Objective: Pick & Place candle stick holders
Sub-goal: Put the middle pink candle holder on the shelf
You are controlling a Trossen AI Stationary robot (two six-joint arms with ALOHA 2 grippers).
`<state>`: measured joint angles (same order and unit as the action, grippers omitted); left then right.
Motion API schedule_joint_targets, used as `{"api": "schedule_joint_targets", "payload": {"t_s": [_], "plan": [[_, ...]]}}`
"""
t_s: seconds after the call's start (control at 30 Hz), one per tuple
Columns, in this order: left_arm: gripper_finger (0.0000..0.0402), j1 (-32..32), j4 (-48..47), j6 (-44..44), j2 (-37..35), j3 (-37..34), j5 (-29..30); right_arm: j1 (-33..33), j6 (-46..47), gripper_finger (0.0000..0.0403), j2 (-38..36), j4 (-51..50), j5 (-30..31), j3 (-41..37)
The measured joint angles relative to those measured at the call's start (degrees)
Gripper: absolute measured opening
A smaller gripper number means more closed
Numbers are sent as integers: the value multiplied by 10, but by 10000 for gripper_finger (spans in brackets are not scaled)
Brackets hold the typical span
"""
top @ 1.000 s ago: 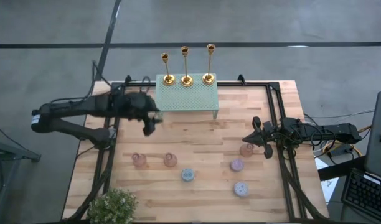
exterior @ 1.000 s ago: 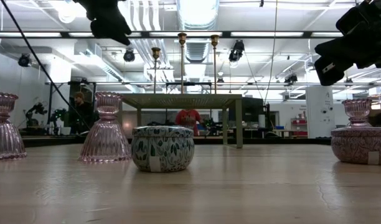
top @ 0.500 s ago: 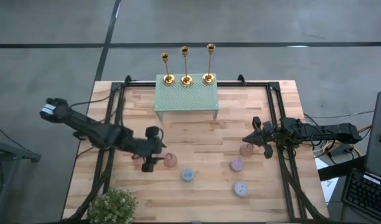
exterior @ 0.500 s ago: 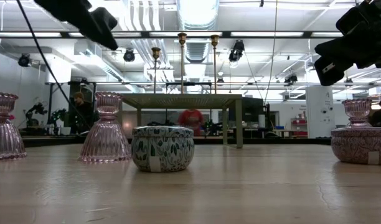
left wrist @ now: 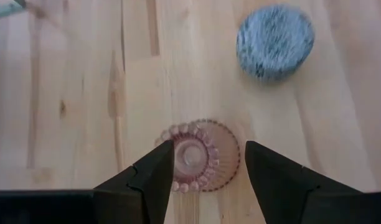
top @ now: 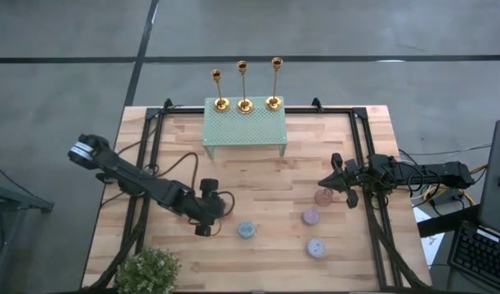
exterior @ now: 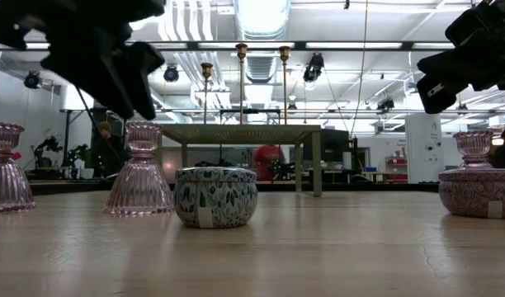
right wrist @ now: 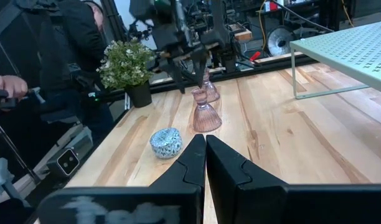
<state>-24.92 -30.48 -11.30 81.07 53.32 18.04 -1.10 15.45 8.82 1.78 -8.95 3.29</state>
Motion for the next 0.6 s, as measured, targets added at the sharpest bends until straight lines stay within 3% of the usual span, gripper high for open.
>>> {"api": "schedule_joint_targets", "payload": {"t_s": [0.37, 0.6], "plan": [[180, 0, 5, -6, 50, 3, 13, 0, 0, 8, 0, 0, 0, 0], [128, 1, 3, -6, 46, 2, 23, 0, 0, 8, 0, 0, 0, 0]]}}
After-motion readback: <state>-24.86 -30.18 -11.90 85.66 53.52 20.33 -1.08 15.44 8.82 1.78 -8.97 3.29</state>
